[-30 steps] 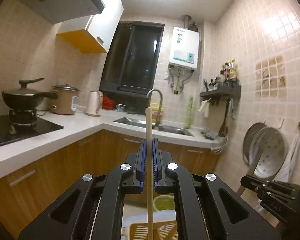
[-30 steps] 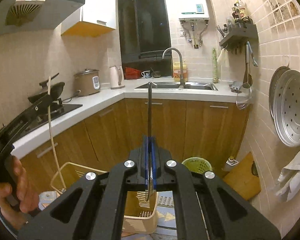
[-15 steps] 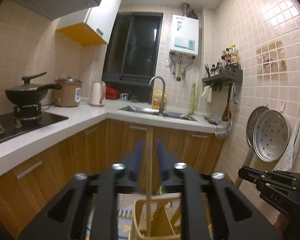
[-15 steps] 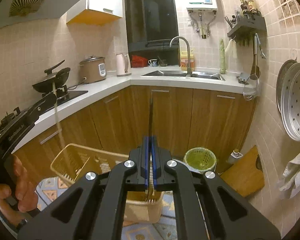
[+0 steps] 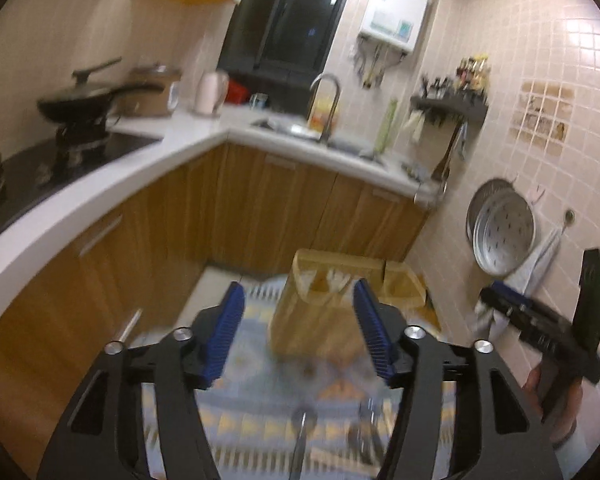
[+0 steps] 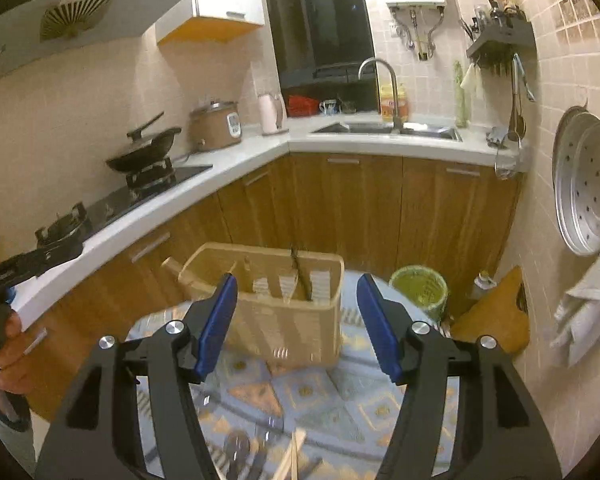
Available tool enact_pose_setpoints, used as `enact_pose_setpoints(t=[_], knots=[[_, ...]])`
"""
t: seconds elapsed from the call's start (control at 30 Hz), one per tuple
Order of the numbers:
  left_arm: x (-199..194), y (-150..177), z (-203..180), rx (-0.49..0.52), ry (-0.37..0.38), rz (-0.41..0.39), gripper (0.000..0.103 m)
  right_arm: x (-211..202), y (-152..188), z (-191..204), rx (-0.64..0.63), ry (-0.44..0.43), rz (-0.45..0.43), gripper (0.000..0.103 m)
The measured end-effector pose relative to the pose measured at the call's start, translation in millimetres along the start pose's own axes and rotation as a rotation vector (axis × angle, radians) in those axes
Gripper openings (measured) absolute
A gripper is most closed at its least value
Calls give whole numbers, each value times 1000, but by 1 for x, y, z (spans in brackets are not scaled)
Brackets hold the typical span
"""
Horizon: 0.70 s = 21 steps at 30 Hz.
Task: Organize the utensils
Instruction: 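Lift both chopsticks over the beige caddy and open both tools to drop them, then grasp the black plastic spoon with the left tool while the right tool grasps a clear plastic spoon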
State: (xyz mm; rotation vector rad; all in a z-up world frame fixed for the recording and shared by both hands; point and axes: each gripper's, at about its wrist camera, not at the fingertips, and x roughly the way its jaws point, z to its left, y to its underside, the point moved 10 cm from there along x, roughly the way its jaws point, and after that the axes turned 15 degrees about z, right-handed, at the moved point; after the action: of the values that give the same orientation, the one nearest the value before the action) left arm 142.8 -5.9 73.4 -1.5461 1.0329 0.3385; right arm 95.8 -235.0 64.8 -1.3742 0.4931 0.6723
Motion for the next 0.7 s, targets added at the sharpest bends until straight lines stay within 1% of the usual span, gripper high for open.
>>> enact_pose_setpoints(t=[0.07,0.1,0.13,0.2,0.27,0.3,0.37,0.43,0.47,0.5,0.57,0.63,0.7], knots=[[-4,17,6,-8,-2,43,59,-5,13,0,30,-41,44,59],[-5,32,11,-11,-18,82,63,-5,20,-1,48,-52,77,59],[-4,42,15,-12,-33,107,68,-5,25,-3,62,-49,101,59],[2,67,20,-7,-42,172,71,0,40,-9,97,-47,182,59],[13,96,26,-12,-30,249,71,7,53,-10,120,-80,245,59],[19,113,33,-49,-26,266,71,11,60,-12,129,-87,271,59],[30,135,45,-98,-29,303,71,18,72,-16,133,-64,302,59],[46,163,53,-129,-4,389,71,26,83,-18,131,-44,333,59],[51,170,54,-136,0,411,71,31,89,-17,134,-48,358,59],[56,184,59,-144,-6,446,71,35,93,-16,138,-57,376,59],[63,199,63,-151,-24,484,70,44,102,-11,147,-96,422,59],[68,211,64,-149,-40,524,69,49,109,-8,139,-93,438,59],[72,220,69,-146,-73,553,68,54,112,-4,129,-88,449,59]])
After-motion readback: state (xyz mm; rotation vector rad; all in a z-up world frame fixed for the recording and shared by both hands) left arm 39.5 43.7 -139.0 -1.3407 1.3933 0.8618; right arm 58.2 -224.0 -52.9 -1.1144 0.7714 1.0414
